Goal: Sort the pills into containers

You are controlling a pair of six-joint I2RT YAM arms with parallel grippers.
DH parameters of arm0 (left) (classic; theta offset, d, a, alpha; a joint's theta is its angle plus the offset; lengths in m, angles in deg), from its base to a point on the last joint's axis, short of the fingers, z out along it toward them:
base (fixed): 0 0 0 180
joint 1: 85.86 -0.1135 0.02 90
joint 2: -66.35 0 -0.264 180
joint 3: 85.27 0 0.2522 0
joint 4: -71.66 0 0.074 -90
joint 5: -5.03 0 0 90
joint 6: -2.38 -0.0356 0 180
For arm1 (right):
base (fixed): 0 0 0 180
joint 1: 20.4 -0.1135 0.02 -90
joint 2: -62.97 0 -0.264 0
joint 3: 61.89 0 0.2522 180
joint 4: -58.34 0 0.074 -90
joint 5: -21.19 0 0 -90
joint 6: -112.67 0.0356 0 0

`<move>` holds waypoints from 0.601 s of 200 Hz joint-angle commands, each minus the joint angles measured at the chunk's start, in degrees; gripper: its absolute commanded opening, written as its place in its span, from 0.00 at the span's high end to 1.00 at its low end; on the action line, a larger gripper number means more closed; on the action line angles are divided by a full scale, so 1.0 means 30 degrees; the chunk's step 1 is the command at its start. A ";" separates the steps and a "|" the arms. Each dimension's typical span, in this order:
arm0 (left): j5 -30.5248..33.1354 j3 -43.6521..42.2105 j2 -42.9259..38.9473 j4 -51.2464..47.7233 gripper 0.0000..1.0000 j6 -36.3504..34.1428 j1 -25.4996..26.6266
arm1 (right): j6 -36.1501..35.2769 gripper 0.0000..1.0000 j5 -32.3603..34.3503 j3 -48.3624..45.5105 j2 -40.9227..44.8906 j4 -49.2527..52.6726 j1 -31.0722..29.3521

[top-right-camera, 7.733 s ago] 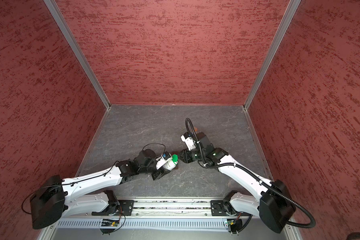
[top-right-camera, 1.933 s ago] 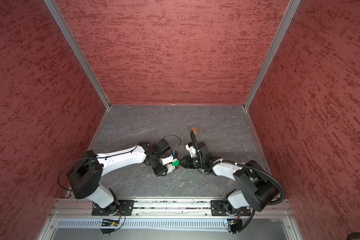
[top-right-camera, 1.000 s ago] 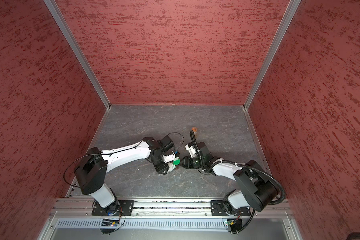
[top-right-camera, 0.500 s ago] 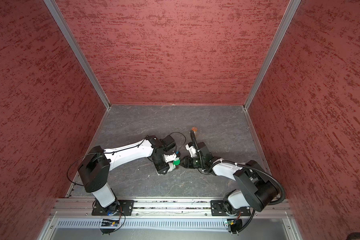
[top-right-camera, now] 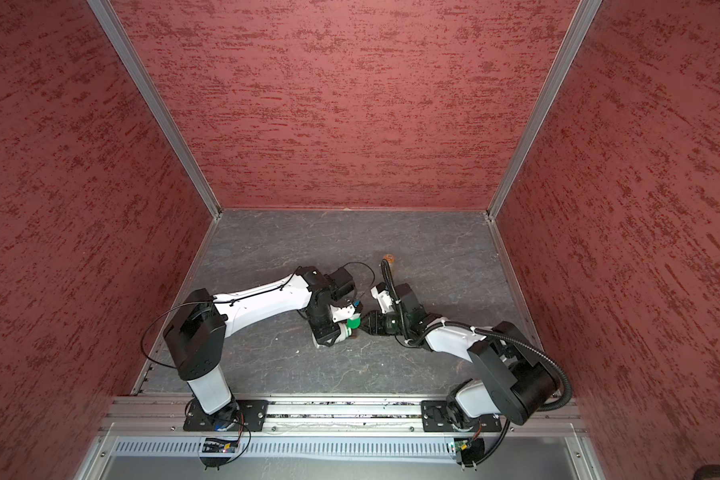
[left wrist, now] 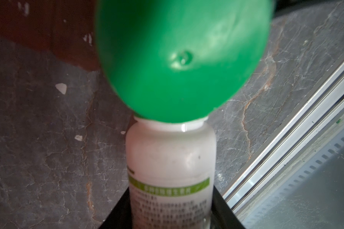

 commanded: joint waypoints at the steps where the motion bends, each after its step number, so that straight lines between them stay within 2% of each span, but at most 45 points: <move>1: -0.0028 0.0462 0.0438 -0.0381 1.00 -0.0220 0.0200 | 0.0242 0.62 0.0291 -0.0360 0.0449 -0.1274 -0.0092; 120: 0.0271 0.1809 0.1488 -0.1454 1.00 -0.0191 0.0226 | 0.0347 0.62 0.0442 -0.0760 0.0162 -0.1878 -0.0094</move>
